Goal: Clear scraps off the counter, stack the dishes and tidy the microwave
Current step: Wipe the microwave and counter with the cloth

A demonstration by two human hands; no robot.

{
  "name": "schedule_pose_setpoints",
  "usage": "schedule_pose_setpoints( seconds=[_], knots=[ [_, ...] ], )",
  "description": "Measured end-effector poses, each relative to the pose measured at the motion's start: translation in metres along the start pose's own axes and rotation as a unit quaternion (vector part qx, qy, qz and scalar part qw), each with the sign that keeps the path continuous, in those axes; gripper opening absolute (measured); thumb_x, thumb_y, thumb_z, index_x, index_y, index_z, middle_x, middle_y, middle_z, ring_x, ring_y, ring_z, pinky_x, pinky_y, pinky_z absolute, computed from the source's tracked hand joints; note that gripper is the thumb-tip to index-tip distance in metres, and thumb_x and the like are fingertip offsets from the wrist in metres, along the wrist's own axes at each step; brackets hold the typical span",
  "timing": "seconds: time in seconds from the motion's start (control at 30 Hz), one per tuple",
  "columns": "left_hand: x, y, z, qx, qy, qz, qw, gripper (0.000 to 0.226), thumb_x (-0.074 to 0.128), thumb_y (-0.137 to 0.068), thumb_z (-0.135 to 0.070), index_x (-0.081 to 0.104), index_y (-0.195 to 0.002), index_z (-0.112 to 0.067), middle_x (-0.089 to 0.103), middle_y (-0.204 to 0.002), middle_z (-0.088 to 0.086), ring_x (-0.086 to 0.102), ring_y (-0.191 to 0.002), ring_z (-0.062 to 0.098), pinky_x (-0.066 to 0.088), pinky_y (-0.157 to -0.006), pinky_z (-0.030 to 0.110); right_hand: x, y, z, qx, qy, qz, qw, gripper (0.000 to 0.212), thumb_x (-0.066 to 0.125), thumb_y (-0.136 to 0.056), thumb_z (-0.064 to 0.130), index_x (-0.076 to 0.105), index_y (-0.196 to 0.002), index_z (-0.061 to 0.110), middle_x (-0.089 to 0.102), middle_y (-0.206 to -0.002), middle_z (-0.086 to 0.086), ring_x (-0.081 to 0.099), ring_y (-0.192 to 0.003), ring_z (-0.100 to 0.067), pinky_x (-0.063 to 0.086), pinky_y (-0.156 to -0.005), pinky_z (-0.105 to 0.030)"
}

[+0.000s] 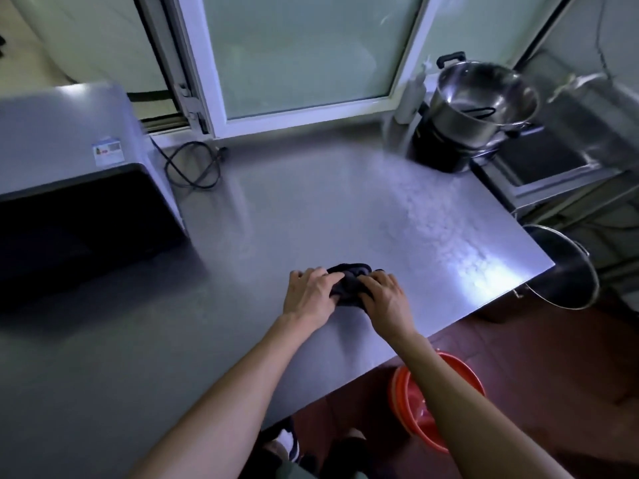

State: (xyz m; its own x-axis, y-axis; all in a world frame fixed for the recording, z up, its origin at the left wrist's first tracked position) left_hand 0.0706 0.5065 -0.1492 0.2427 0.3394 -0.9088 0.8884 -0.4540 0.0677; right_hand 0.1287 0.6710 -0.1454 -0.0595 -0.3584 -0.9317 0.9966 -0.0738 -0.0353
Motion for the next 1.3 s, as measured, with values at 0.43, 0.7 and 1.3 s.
schedule_pose_setpoints(
  seconds=[0.43, 0.7, 1.3],
  knots=[
    [0.072, -0.114, -0.142, 0.095, 0.002, 0.073, 0.993, 0.042, 0.068, -0.089, -0.033, 0.06, -0.13, -0.033, 0.063, -0.111, -0.002, 0.06, -0.108, 0.022, 0.036, -0.088, 0.038, -0.051, -0.02, -0.176, 0.099, 0.035, 0.009, 0.994, 0.025, 0.06, -0.094, 0.008, 0.069, -0.117, 0.012, 0.063, -0.114, -0.01, 0.054, -0.102, -0.035, 0.045, -0.078, -0.045],
    [0.133, -0.187, -0.264, 0.114, 0.007, 0.096, 0.989, 0.04, 0.066, -0.089, -0.028, 0.062, -0.129, -0.028, 0.062, -0.11, 0.0, 0.06, -0.106, 0.024, 0.039, -0.09, 0.04, -0.092, -0.035, -0.32, 0.133, 0.049, -0.004, 0.99, 0.037, 0.065, -0.084, -0.002, 0.07, -0.117, 0.013, 0.063, -0.115, -0.008, 0.055, -0.1, -0.035, 0.043, -0.076, -0.044],
    [0.15, -0.228, -0.284, 0.069, -0.037, 0.142, 0.987, 0.042, 0.05, -0.1, -0.035, 0.052, -0.141, -0.025, 0.055, -0.138, -0.004, 0.052, -0.122, 0.023, 0.039, -0.1, 0.042, -0.084, -0.08, -0.385, 0.125, 0.034, 0.046, 0.991, 0.035, 0.056, -0.095, 0.034, 0.062, -0.128, 0.023, 0.059, -0.133, -0.001, 0.05, -0.122, -0.03, 0.037, -0.097, -0.045]
  ],
)
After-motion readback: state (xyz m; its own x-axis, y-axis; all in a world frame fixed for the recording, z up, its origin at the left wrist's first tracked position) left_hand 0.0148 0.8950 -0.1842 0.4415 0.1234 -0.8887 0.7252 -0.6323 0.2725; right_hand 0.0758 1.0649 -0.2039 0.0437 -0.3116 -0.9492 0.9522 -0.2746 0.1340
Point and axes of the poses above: each hand's wrist, its own y-axis away from the middle knuckle, its own x-axis out of the palm, z = x × y, the point moved 2 cm from there along -y, towards the middle knuckle
